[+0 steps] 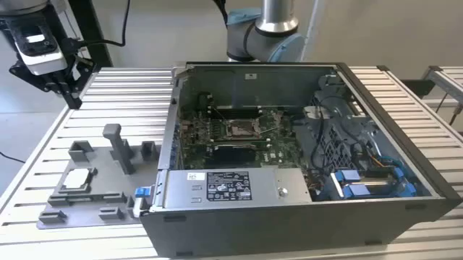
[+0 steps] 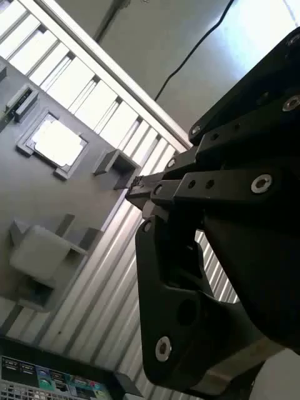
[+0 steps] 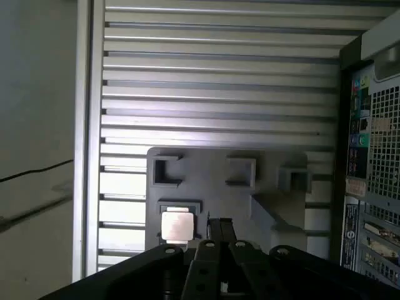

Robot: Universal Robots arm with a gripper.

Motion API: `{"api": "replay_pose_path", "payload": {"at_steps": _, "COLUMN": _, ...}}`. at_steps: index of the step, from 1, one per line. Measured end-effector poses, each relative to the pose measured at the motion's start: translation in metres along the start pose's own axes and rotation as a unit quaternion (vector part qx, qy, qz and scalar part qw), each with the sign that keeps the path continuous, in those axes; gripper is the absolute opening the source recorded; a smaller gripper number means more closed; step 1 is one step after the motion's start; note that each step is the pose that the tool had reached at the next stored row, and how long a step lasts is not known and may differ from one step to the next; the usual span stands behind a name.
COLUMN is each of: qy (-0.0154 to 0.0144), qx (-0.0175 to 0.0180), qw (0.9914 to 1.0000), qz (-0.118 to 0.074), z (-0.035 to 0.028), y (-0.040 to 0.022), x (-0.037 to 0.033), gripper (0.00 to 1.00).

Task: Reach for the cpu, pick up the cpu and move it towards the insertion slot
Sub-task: 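Reach for the cpu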

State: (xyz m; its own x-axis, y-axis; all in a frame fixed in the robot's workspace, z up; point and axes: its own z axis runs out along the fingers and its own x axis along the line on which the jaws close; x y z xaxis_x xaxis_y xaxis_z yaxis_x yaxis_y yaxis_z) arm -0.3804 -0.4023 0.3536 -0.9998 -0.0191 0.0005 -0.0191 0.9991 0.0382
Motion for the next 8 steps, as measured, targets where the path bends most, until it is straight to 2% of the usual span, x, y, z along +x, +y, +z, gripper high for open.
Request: {"api": "replay_pose_path", "payload": {"at_steps": 8, "qy": 0.0000, "qx": 0.0000, "qw": 1.00000, "qz": 0.000, "z": 0.0000, "y": -0.0001, "x": 0.0001, "gripper": 0.00}}
